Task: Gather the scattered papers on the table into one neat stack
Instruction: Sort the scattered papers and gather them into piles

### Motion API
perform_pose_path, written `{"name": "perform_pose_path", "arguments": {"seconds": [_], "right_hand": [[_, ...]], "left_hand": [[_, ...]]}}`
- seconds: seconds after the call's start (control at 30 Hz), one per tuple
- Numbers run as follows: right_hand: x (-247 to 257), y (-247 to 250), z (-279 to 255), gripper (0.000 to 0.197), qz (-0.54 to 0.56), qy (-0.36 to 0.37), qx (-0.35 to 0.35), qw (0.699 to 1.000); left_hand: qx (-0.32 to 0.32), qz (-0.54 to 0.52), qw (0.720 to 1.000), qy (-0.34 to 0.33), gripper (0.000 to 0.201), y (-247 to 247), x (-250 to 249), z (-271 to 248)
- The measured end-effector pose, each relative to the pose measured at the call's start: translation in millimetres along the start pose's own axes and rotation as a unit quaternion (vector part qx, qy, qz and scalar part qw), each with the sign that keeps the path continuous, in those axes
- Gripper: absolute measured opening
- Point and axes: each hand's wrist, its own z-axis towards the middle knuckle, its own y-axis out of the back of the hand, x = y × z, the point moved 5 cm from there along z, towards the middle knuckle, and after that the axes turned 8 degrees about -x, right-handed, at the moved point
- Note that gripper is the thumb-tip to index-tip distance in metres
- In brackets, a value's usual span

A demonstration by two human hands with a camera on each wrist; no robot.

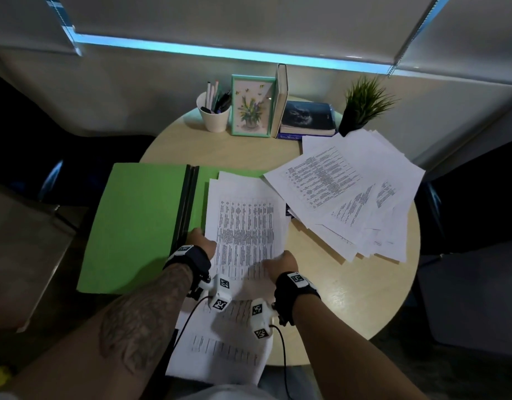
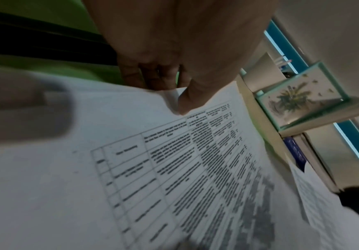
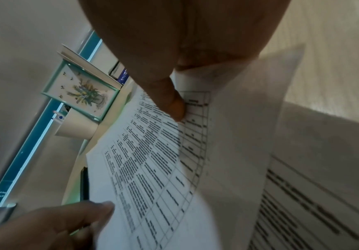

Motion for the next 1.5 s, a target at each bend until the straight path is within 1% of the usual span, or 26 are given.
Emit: {"name": "perform_pose_path", "arguments": {"seconds": [0.1, 0.17, 0.23, 0.27, 0.33, 0.37, 0.4, 0.5, 0.57, 0.63, 0.67, 0.7, 0.73, 0.8, 0.83, 0.97, 1.0, 1.07, 1.13, 1.17, 1.23, 1.27, 1.33, 1.37, 1.47, 1.5], "right_hand": [[1, -2, 0, 0.032, -0.008, 0.017, 0.023, 1.000], [3, 1, -2, 0.030, 0.010, 0.033, 0.027, 0.999], [8, 5, -5, 0.030, 0.030, 0.056, 0.027, 0.998], [11, 8, -8, 0.031, 0.039, 0.070, 0.027, 0.996], [19, 13, -13, 0.033, 0.067, 0.094, 0.028, 0.993], [23, 16, -15, 0.033, 0.087, 0.103, 0.030, 0.990], [27, 20, -15, 0.032, 0.106, 0.114, 0.030, 0.987], [35, 35, -12, 0.033, 0.149, 0.149, 0.023, 0.977], [30, 42, -6, 0.044, 0.145, 0.133, 0.029, 0.980], [15, 46, 2, 0.054, 0.094, 0.106, 0.048, 0.989], [5, 47, 5, 0.055, 0.058, 0.095, 0.067, 0.992], [-4, 48, 7, 0.051, 0.023, 0.087, 0.088, 0.992], [-11, 50, 6, 0.042, -0.003, 0.083, 0.103, 0.991], [-17, 55, 3, 0.020, -0.016, 0.091, 0.107, 0.990], [-18, 58, 2, 0.015, -0.010, 0.095, 0.101, 0.990], [-20, 66, 4, 0.020, 0.026, 0.098, 0.056, 0.993], [-21, 66, 5, 0.018, 0.041, 0.093, 0.053, 0.993], [-26, 66, 6, 0.012, 0.057, 0.084, 0.049, 0.994], [-32, 65, 7, 0.009, 0.072, 0.072, 0.045, 0.994], [-34, 63, 8, 0.009, 0.080, 0.066, 0.045, 0.994], [-36, 60, 6, 0.009, 0.090, 0.058, 0.054, 0.993], [-37, 58, 6, 0.009, 0.091, 0.052, 0.061, 0.993], [-37, 55, 4, 0.010, 0.090, 0.040, 0.077, 0.992], [-37, 55, 3, 0.010, 0.089, 0.037, 0.083, 0.992], [-36, 58, 3, 0.010, 0.106, 0.021, 0.086, 0.990], [-36, 58, 4, 0.016, 0.128, 0.005, 0.086, 0.988]], "left_hand": [[0.029, 0.008, 0.999, 0.013, 0.051, 5, 0, -6], [0.039, 0.002, 0.999, 0.015, 0.049, 6, -1, -9], [0.030, -0.031, 0.999, 0.019, 0.042, 6, 0, -9], [0.025, -0.056, 0.998, 0.024, 0.043, 7, 1, -11], [0.027, -0.104, 0.993, 0.040, 0.056, 7, 7, -11], [0.038, -0.136, 0.989, 0.046, 0.064, 6, 10, -8], [0.048, -0.175, 0.982, 0.052, 0.068, 7, 11, -8], [0.060, -0.269, 0.959, 0.061, 0.065, 11, 8, -7], [0.053, -0.330, 0.940, 0.066, 0.061, 18, 1, -8], [0.034, -0.374, 0.923, 0.087, 0.058, 29, -3, -4], [0.023, -0.377, 0.921, 0.092, 0.056, 34, -4, 0], [0.011, -0.371, 0.924, 0.094, 0.054, 37, -3, 6], [0.002, -0.360, 0.929, 0.088, 0.051, 42, -2, 9], [-0.005, -0.337, 0.938, 0.080, 0.048, 44, -1, 11], [-0.004, -0.326, 0.942, 0.076, 0.048, 42, 0, 11], [0.036, -0.295, 0.951, 0.086, 0.051, 23, 11, 17], [0.056, -0.279, 0.954, 0.093, 0.052, 18, 16, 17], [0.080, -0.271, 0.954, 0.097, 0.054, 2, 32, 34], [0.102, -0.298, 0.940, 0.132, 0.053, -1, 35, 21], [0.110, -0.311, 0.931, 0.152, 0.047, 0, 33, 10], [0.118, -0.318, 0.924, 0.178, 0.035, 2, 28, -10], [0.122, -0.313, 0.927, 0.167, 0.031, 0, 26, -12], [0.131, -0.269, 0.945, 0.133, 0.020, 0, 22, -20], [0.130, -0.262, 0.948, 0.123, 0.018, 0, 23, -20], [0.131, -0.228, 0.960, 0.097, 0.027, -1, 27, -17], [0.140, -0.220, 0.960, 0.097, 0.029, -3, 30, -13]]}}
